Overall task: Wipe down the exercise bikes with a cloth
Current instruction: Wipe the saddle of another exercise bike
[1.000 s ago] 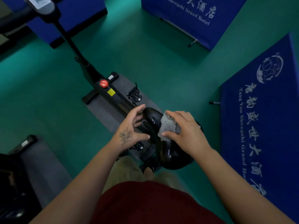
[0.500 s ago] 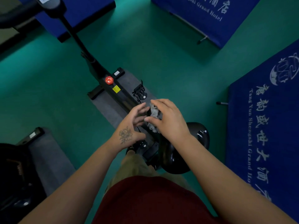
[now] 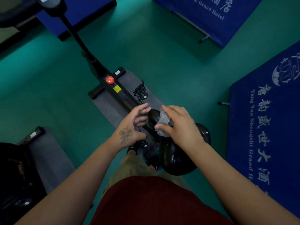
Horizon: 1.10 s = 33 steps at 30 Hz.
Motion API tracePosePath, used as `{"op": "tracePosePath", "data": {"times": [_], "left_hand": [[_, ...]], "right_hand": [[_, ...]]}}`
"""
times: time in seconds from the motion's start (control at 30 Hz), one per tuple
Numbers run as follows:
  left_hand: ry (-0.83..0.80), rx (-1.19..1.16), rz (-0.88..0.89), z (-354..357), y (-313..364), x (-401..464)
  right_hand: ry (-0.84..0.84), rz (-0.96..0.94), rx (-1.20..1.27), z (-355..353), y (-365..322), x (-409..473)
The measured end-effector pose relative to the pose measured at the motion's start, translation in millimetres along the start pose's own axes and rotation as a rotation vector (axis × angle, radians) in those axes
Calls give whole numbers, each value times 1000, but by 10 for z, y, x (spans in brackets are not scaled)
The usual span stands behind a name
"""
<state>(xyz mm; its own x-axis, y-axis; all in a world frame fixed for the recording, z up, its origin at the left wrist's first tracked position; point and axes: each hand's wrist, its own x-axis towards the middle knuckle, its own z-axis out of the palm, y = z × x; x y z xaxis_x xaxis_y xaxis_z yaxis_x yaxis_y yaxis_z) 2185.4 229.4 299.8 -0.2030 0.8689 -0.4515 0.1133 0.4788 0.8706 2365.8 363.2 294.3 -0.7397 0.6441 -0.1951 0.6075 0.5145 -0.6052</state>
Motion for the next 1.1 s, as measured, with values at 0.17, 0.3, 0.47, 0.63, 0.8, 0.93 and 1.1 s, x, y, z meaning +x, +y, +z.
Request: {"op": "tracePosePath", "data": {"times": [0.17, 0.3, 0.47, 0.63, 0.8, 0.93, 1.1], "left_hand": [[14, 1, 22, -33, -16, 29], [22, -2, 48, 18, -2, 66], [-16, 183, 128, 89, 76, 114], [-124, 455, 222, 166, 314, 221], [-259, 731, 365, 266, 493, 441], [-365, 900, 375, 318, 545, 640], [-493, 993, 341, 383, 629, 885]], "right_hand": [[-36, -48, 9, 122, -225, 312], [-66, -42, 32, 30, -88, 199], [-132, 33, 69, -213, 354, -68], [-278, 24, -36, -434, 685, -47], [-374, 111, 207, -574, 963, -20], [-308, 141, 374, -619, 1087, -143], [-98, 207, 538, -508, 1288, -374]]}}
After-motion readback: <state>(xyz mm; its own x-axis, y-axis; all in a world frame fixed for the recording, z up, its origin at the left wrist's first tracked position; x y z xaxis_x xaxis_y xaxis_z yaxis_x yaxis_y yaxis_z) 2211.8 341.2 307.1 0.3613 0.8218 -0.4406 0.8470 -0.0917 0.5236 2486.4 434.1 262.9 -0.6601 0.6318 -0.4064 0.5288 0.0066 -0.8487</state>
